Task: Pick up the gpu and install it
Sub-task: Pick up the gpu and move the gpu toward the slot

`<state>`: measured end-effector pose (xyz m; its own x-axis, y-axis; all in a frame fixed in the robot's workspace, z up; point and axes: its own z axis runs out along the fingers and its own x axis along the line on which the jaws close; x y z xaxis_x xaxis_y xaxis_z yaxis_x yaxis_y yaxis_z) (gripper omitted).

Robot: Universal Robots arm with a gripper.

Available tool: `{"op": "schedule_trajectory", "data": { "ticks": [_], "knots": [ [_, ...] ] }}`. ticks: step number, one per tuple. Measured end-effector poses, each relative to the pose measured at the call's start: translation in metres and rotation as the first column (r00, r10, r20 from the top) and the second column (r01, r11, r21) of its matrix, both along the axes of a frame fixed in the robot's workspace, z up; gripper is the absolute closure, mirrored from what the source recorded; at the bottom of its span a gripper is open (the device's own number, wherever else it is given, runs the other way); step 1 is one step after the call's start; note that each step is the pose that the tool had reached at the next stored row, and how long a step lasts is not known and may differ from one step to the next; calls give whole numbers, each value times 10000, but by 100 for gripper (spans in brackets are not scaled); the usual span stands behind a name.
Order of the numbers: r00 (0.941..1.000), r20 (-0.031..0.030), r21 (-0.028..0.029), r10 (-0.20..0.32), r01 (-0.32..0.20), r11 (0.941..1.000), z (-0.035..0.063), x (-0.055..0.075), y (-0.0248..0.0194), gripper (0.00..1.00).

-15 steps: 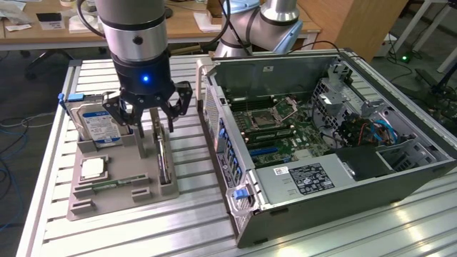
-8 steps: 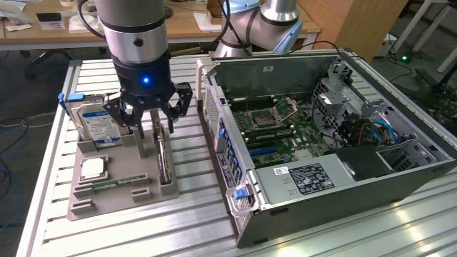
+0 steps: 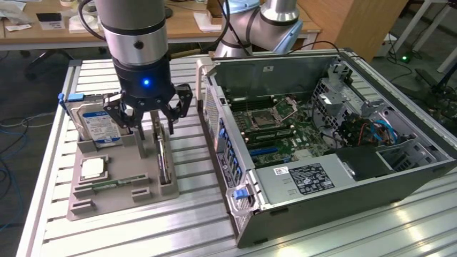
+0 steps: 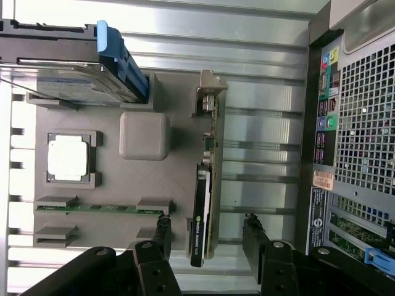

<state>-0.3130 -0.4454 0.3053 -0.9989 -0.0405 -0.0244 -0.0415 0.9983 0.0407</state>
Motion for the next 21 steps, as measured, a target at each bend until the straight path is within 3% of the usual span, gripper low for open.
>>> {"op": "schedule_trajectory", "data": {
  "ticks": [21],
  "knots": [
    [10000,0,0,0,0,10000,-71,0,-7,41]
  ]
}}
